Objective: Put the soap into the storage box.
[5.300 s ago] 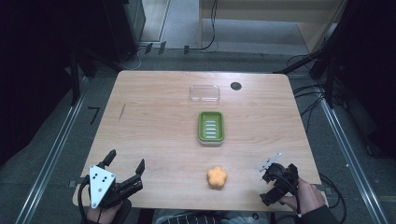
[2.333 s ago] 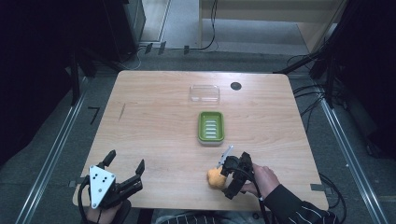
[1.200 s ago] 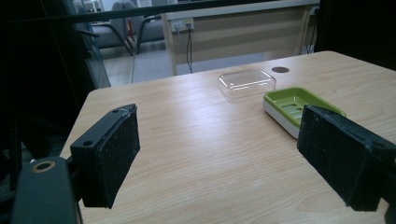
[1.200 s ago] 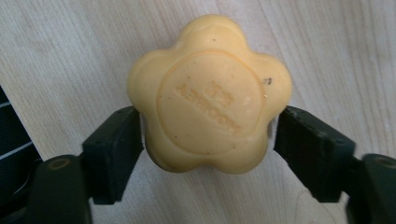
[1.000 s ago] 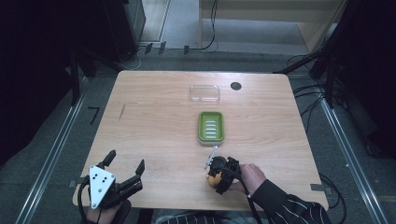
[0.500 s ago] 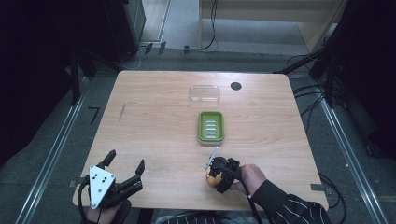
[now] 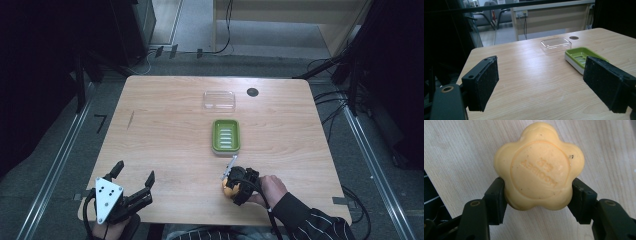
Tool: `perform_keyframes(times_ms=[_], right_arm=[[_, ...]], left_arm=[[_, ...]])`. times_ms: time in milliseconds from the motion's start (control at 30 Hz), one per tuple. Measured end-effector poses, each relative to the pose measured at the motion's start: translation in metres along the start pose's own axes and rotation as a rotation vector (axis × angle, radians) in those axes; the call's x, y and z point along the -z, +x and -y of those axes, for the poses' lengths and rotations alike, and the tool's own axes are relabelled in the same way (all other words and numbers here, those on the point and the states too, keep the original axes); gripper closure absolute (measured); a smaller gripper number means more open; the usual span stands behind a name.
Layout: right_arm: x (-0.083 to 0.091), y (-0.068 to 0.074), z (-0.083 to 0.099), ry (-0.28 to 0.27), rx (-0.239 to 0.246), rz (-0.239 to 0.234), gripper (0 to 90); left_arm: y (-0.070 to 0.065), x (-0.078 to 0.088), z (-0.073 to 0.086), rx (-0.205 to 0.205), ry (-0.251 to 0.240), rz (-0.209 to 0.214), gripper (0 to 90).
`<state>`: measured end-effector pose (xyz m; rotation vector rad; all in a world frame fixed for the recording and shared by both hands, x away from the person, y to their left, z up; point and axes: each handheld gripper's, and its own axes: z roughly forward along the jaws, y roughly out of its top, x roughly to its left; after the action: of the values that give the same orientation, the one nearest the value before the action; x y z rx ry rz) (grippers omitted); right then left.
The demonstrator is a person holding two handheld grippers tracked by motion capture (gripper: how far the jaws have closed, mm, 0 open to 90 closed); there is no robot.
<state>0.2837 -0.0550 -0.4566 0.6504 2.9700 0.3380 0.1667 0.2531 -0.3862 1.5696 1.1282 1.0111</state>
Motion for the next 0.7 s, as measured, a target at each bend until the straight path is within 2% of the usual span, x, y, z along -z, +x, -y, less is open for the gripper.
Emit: perform_keyframes(times_ms=[67, 133, 233, 433, 700], right_arm=[[0.003, -0.002, 0.003, -0.003, -0.017, 0.005, 39.7], [0.003, -0.004, 0.004, -0.005, -0.009, 0.009, 39.7], [0.006, -0.009, 0.008, -0.01, -0.04, 0.021, 39.7], [0.011, -0.015, 0.014, -0.019, -0.067, 0.027, 39.7], [0.014, -0.019, 0.02, -0.019, -0.079, 0.046, 39.7]], left_arm=[[0.0, 0.0, 0.0, 0.001, -0.001, 0.0, 13.7], [0.0, 0.0, 0.0, 0.001, 0.0, -0.001, 13.7], [0.0, 0.0, 0.0, 0.002, -0.001, 0.0, 13.7], [0.0, 0.0, 0.0, 0.002, 0.0, -0.001, 13.7], [0.0, 0.0, 0.0, 0.004, -0.002, -0.001, 13.7]])
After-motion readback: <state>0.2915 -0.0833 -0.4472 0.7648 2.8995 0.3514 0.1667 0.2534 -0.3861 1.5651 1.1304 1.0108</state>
